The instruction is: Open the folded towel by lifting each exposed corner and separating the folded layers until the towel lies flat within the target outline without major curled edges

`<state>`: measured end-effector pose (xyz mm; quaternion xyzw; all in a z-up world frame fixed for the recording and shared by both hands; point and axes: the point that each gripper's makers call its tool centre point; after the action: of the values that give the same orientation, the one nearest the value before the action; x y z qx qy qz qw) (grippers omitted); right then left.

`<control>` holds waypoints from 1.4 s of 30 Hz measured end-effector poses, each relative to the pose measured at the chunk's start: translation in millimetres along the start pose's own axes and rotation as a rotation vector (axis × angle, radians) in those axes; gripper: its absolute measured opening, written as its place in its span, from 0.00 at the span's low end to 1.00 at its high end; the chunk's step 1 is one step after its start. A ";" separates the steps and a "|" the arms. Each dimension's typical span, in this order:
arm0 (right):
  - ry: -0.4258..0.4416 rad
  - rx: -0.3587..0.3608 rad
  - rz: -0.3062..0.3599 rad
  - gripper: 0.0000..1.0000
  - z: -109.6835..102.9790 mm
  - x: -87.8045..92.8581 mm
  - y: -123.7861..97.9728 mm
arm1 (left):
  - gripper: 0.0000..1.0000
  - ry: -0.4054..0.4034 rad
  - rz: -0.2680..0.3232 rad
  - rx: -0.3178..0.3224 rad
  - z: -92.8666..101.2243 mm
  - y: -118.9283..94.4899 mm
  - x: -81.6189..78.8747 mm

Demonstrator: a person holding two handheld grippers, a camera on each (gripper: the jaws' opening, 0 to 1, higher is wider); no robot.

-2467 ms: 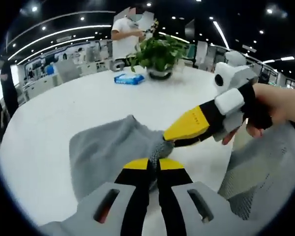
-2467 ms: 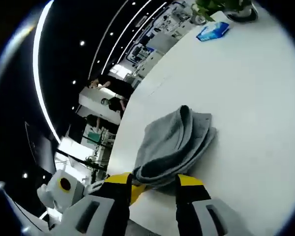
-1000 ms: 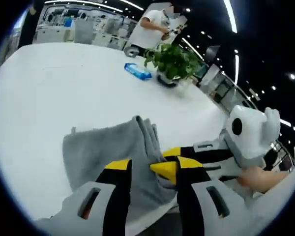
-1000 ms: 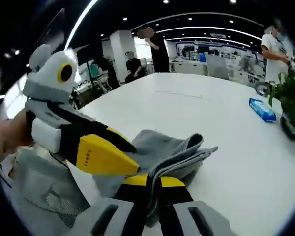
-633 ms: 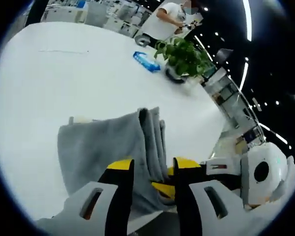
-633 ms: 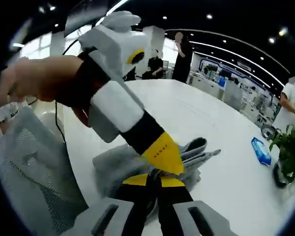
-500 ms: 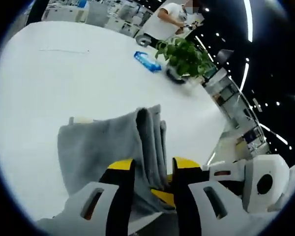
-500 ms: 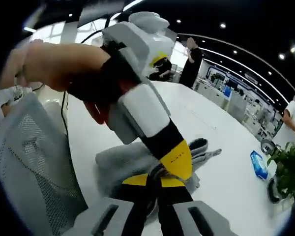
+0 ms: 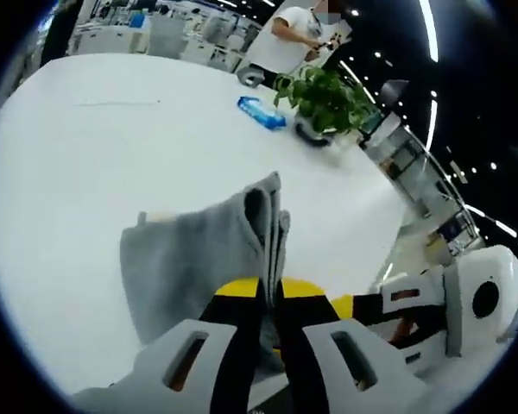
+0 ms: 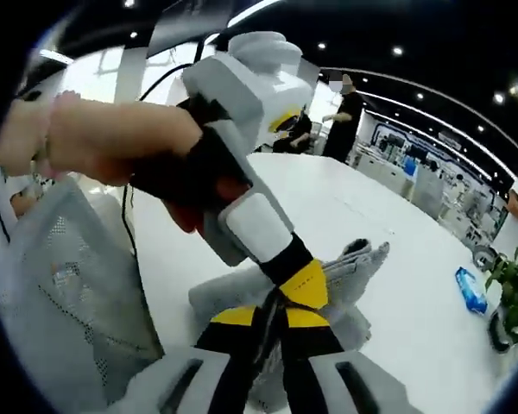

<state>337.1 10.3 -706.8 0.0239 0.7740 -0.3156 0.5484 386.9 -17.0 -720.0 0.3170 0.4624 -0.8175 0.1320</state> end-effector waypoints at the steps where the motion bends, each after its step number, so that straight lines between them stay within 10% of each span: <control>1: 0.059 -0.017 0.065 0.13 -0.8 -10.2 -4.9 | 0.05 0.005 -0.001 -0.005 -3.0 -2.3 -1.3; 5: 0.001 -0.022 0.164 0.10 2.6 -33.5 -35.3 | 0.05 0.040 0.006 -0.045 -18.1 -15.0 -9.8; 9: 0.071 0.127 0.180 0.04 41.4 -22.3 -53.1 | 0.05 0.054 0.018 -0.068 -26.3 -27.1 -16.8; 13: 0.112 0.272 -0.001 0.00 81.3 18.3 -48.6 | 0.05 0.062 0.026 -0.088 -31.4 -34.3 -18.8; 25: 0.111 0.057 -0.306 0.00 51.9 92.5 45.5 | 0.05 0.052 0.022 -0.122 -47.0 -45.3 -11.5; 42: 0.122 0.051 -0.253 0.00 58.1 92.2 31.7 | 0.05 0.028 0.051 -0.166 -71.0 -62.6 -16.4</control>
<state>361.1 -22.7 -812.7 -0.0407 0.7944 -0.3996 0.4556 395.7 75.0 -693.8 0.3278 0.5223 -0.7682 0.1721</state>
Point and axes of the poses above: the point that each gripper's makers call its tool centre point, and the gripper's own axes: y roughly forward along the fingers, z roughly to its right, x roughly out of its underside, and after that the axes turned 10 degrees about -x, right-handed
